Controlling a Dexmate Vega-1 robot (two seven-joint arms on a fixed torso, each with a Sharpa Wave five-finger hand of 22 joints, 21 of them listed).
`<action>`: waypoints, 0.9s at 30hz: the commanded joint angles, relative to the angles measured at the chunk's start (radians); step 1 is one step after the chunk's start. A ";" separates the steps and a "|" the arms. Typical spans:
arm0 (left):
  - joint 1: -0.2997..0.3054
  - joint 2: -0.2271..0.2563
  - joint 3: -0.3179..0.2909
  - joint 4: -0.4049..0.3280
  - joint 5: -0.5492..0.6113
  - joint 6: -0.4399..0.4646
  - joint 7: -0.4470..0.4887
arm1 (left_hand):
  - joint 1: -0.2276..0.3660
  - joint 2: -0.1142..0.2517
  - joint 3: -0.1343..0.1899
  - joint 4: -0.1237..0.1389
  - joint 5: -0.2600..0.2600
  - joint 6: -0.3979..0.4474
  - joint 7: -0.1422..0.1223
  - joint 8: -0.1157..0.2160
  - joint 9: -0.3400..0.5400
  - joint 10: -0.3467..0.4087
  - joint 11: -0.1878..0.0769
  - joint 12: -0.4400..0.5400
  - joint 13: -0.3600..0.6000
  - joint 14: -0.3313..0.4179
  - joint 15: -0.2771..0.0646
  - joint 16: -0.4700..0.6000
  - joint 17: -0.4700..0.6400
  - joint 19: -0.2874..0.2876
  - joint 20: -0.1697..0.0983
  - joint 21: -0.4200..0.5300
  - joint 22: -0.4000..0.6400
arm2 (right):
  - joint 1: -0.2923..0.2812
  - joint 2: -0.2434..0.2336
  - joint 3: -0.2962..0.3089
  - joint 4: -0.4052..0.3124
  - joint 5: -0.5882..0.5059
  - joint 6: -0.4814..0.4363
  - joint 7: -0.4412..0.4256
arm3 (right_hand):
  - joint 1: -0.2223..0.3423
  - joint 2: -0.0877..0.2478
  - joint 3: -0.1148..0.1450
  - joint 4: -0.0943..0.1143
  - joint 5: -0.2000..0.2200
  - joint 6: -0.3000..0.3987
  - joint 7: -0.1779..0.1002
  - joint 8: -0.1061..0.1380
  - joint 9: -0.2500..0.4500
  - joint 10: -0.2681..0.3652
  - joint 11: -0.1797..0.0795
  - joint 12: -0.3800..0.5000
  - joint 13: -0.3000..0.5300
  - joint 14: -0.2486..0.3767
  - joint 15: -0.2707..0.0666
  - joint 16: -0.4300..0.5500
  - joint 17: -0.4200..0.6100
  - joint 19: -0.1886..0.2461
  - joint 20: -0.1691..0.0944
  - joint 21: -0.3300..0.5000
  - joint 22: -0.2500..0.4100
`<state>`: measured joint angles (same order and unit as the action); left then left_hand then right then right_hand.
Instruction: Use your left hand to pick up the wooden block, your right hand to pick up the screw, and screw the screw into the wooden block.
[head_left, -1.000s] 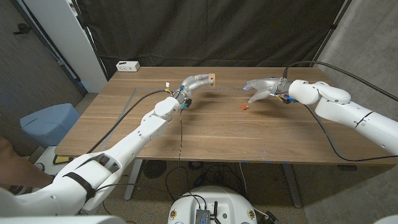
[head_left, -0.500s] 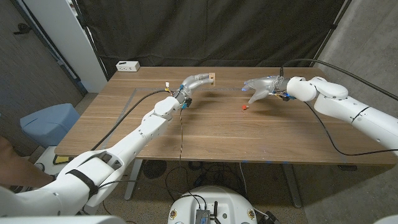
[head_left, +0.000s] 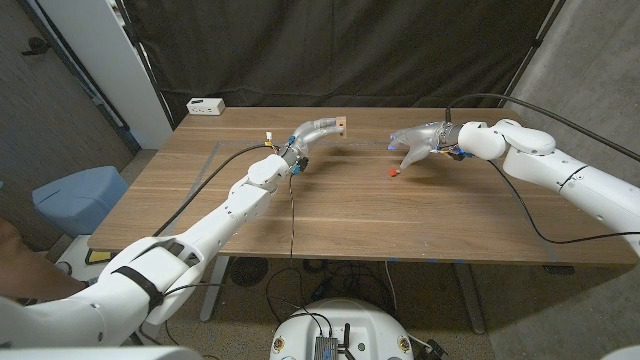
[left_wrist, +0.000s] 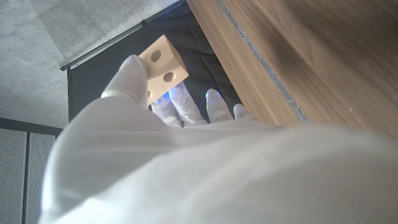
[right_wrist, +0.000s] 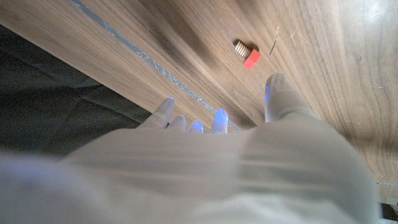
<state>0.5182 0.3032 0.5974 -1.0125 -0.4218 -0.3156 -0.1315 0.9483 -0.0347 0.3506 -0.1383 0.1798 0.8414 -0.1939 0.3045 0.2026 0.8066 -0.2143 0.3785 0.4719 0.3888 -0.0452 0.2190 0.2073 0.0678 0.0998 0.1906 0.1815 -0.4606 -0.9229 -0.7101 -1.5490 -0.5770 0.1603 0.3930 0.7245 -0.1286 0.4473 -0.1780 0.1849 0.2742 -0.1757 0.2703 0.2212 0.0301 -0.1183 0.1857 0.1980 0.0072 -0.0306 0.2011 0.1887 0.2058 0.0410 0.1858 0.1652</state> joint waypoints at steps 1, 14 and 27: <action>-0.017 -0.012 0.004 0.044 -0.004 -0.013 -0.023 | -0.002 0.013 -0.004 0.001 0.008 0.010 -0.007 0.005 0.004 0.006 -0.006 -0.003 0.005 0.003 -0.099 0.007 0.003 -0.009 0.001 0.000 0.001 | 0.018 0.018 -0.020 0.046 -0.029 0.040 -0.008 | 0.012 -0.011 0.008 0.001 -0.003 0.013 0.001 0.009 0.004 0.005 -0.007 0.007 0.002 0.010 -0.005 0.005 0.003 0.016 -0.004 0.006 0.004; -0.015 -0.008 0.011 0.037 0.008 0.005 -0.011 | -0.005 0.018 -0.007 0.002 0.009 0.009 -0.014 0.003 0.004 0.008 -0.006 -0.007 0.007 0.006 -0.104 0.012 0.007 -0.015 0.003 0.001 0.001 | 0.019 0.030 -0.035 0.081 -0.052 0.076 -0.045 | 0.018 -0.019 0.011 0.005 -0.004 0.036 0.003 0.028 0.012 0.026 0.003 0.014 0.003 0.037 -0.011 0.014 0.006 0.046 -0.010 0.015 0.005; -0.017 -0.014 0.014 0.052 0.012 0.005 -0.005 | -0.003 0.018 -0.010 0.000 0.009 0.014 -0.016 0.004 0.003 0.011 -0.006 -0.009 0.009 0.006 -0.107 0.015 0.009 -0.017 0.007 0.003 0.001 | 0.045 0.060 -0.058 0.131 -0.066 0.097 -0.053 | 0.017 -0.025 0.009 0.008 -0.003 0.045 0.007 0.038 0.018 0.028 0.005 0.013 0.004 0.044 -0.009 0.015 0.008 0.050 -0.011 0.014 0.005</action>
<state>0.5026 0.2927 0.6081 -0.9702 -0.4150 -0.3144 -0.1426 0.9391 -0.0253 0.3429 -0.1381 0.1817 0.8470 -0.2032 0.3005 0.2022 0.8096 -0.2172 0.3696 0.4751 0.3888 -0.0451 0.2267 0.2118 0.0573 0.1000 0.1906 0.1817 -0.4336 -0.8855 -0.7495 -1.4578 -0.6314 0.2390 0.3494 0.7417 -0.1459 0.4509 -0.1743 0.1849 0.3110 -0.1662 0.3043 0.2350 0.0521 -0.1071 0.1925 0.1978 0.0411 -0.0324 0.2089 0.1934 0.2485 0.0268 0.1933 0.1650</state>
